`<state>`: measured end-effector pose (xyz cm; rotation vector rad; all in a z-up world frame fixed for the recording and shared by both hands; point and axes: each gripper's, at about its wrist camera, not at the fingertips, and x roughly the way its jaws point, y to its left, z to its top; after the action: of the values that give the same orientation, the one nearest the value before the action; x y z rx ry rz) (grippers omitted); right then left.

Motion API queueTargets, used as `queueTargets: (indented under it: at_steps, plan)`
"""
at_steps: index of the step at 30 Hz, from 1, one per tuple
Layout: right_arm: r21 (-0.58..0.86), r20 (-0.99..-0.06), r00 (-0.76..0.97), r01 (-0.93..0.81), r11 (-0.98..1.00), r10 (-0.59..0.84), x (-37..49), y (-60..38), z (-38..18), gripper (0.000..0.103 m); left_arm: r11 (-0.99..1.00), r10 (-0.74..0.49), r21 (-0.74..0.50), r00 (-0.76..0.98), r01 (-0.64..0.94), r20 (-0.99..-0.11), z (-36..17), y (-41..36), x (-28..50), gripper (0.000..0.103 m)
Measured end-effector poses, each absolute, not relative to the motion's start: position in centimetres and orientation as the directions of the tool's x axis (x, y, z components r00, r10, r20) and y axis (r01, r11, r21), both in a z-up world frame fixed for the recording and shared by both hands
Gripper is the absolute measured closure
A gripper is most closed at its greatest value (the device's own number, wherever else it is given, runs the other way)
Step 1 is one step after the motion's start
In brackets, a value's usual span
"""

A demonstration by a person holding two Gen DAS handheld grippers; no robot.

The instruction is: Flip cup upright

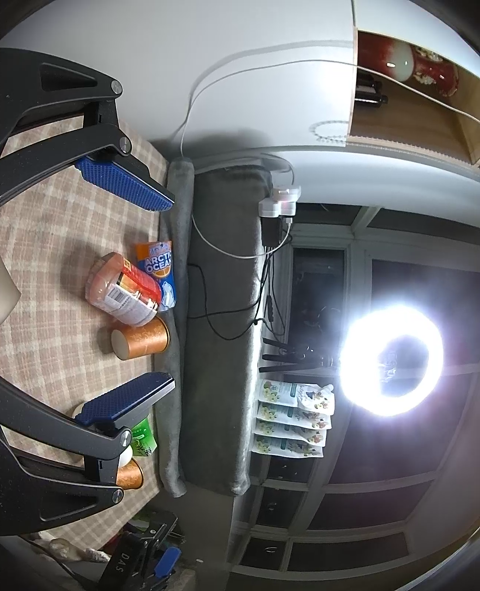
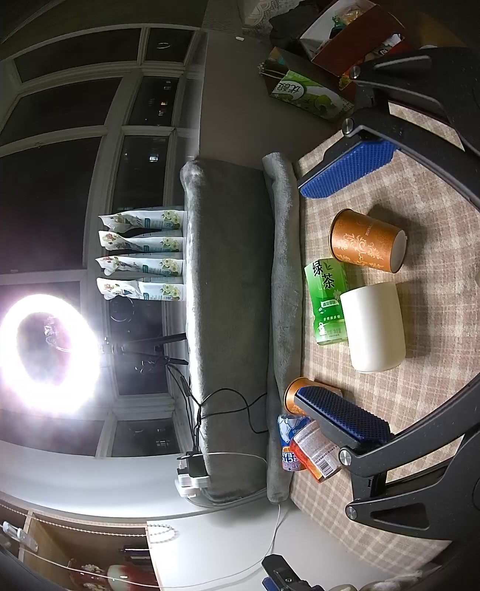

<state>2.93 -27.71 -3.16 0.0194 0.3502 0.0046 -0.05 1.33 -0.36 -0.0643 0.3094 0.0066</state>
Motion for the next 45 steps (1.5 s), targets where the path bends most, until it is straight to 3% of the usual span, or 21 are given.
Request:
queueTargets:
  at_steps: [45]
  plan:
    - [0.018, -0.348, 0.937, -0.005, 1.000, 0.011, 3.23, -27.44, -3.49, 0.000, 0.998, -0.010, -0.068, 0.950, -0.012, -0.313, -0.86, 1.12, -0.16, 0.014]
